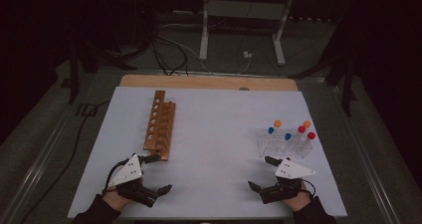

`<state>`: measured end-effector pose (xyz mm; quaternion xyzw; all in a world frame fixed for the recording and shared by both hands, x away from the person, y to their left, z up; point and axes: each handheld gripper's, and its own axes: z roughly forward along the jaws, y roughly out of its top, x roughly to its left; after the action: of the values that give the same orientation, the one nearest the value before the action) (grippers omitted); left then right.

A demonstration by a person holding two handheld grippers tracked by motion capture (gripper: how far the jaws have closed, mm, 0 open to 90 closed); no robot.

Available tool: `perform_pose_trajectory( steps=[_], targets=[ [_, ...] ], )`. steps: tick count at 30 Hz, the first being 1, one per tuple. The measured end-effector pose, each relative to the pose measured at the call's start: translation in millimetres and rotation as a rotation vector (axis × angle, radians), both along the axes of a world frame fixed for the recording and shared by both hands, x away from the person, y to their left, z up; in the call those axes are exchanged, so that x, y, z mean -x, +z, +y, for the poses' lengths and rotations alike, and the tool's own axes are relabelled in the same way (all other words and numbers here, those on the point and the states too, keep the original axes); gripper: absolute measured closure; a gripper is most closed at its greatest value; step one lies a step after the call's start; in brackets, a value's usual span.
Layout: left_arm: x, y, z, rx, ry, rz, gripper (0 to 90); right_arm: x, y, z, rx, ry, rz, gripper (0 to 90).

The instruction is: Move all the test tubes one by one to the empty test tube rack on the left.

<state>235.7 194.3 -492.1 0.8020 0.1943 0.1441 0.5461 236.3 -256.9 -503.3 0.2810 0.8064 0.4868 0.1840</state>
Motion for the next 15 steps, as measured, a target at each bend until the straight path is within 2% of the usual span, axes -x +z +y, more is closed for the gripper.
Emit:
perform_pose_trajectory(
  steps=[8,10,13,15],
  targets=[
    [1.0,0.2,-0.5,0.002,-0.011,-0.002,0.5,1.9,0.7,4.4,0.0,0.026,0.009,0.0],
    [1.2,0.4,-0.7,0.002,-0.01,-0.003,0.5,3.8,6.0,8.4,0.015,0.043,0.021,0.0],
    [1.0,0.6,-0.4,0.007,-0.007,-0.003,0.5,5.5,15.0,8.1,-0.028,0.044,0.013,0.0],
    [0.8,0.5,-0.2,0.008,-0.009,0.0,0.5,5.9,18.3,8.3,-0.032,0.043,0.004,0.0]
  ],
)
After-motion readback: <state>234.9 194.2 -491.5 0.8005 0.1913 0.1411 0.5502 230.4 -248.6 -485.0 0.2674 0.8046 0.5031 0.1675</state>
